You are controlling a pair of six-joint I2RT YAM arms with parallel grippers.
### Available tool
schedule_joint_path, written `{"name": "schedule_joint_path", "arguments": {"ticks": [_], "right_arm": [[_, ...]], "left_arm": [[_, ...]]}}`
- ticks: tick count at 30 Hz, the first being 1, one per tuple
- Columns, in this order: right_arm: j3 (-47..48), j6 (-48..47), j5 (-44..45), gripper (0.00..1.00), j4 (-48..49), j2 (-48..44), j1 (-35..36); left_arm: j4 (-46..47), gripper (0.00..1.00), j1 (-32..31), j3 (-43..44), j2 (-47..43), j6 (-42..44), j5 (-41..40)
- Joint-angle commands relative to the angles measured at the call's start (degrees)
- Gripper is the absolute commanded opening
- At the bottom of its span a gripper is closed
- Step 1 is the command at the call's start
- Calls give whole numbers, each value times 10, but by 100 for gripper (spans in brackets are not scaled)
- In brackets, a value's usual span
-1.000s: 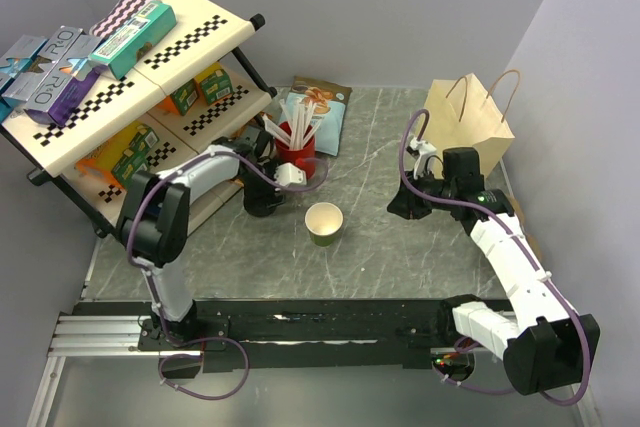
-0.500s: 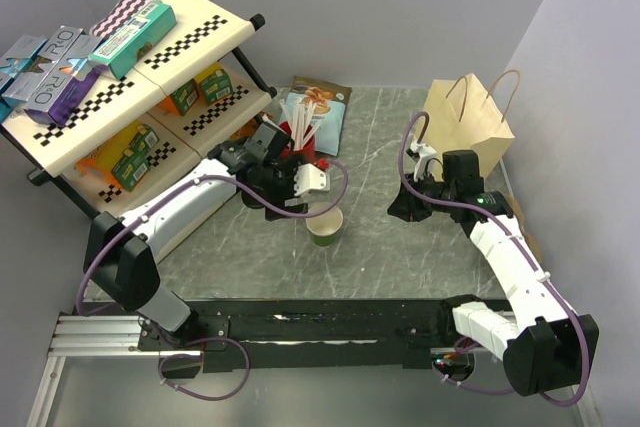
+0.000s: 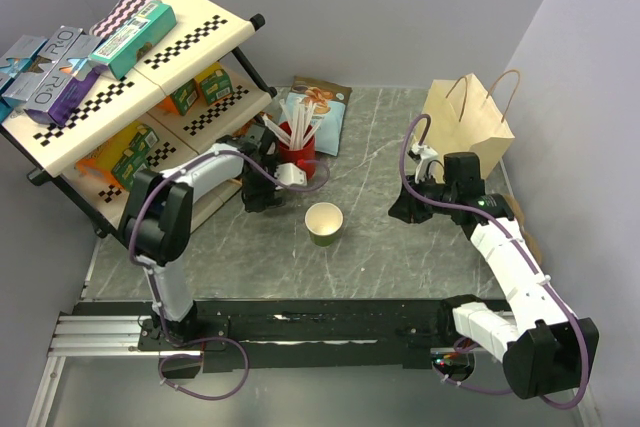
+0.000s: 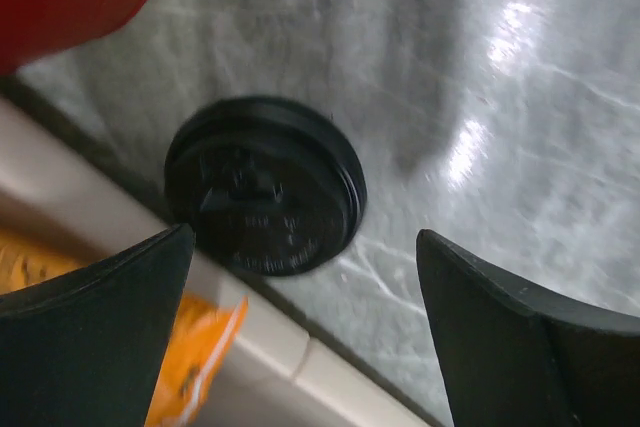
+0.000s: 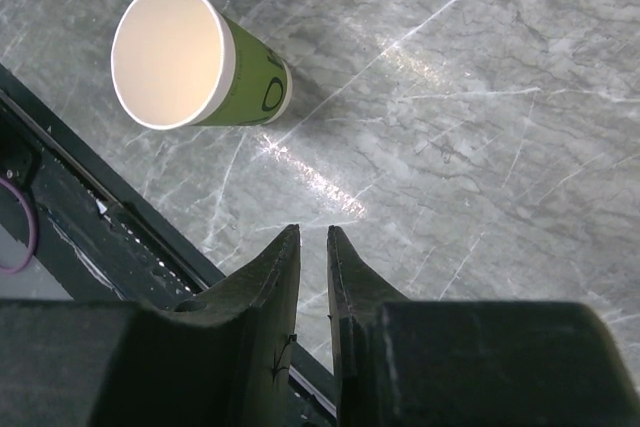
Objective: Pack the takeout coffee
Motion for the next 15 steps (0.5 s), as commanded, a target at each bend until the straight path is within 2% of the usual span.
{"name": "schedule_joint_path", "arguments": {"ticks": [1, 9, 15], "right_arm": [[5, 3, -6, 25, 4, -17, -10], [2, 4, -9, 25, 1, -15, -13], [7, 4, -10, 25, 1, -7, -14]], "left_arm": [[48, 99, -4, 20, 27, 22, -16], [68, 99, 7, 28, 60, 25, -29], [51, 100, 10, 43, 65, 24, -13]]}}
